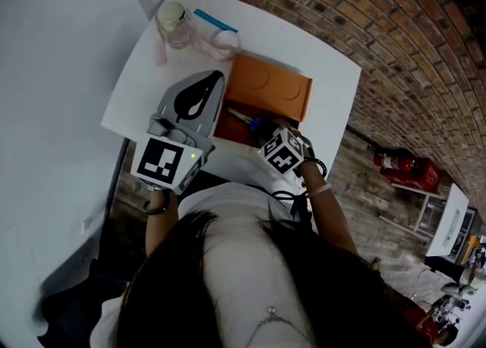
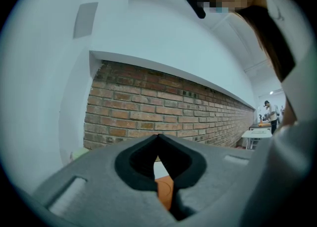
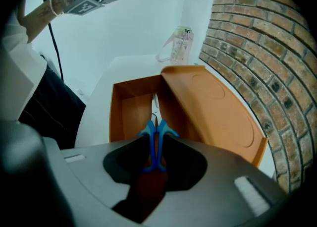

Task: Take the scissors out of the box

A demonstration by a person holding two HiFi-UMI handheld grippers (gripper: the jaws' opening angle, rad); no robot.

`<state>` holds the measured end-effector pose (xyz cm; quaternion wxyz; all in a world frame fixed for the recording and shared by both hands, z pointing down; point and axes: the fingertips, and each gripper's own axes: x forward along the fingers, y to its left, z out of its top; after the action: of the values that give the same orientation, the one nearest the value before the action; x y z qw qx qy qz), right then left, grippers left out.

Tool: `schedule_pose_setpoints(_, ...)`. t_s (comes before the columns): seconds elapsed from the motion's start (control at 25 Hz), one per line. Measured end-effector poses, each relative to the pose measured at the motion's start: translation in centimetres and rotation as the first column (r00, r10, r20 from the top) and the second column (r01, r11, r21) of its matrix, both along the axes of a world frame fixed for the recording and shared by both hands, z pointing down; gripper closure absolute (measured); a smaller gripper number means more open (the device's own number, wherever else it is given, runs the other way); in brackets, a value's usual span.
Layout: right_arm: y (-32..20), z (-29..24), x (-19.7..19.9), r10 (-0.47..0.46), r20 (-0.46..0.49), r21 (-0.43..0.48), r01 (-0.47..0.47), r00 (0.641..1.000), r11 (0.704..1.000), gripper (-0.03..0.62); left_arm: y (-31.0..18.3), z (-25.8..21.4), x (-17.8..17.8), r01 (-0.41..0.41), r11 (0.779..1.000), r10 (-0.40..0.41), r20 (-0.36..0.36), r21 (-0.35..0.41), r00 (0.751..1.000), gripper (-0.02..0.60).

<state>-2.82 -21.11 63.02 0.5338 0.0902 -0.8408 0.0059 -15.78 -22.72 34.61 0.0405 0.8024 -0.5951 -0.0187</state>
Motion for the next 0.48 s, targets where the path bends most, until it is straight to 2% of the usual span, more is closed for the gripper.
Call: schedule_pose_setpoints(0.48,0.5,-1.6,0.5,0.071,0.051,0.054,-0.073,0.996,0.996,0.496,1.9,-0.5,0.4,-0.011,1.0,0.011,0.023,-0.005,1.0,0.581)
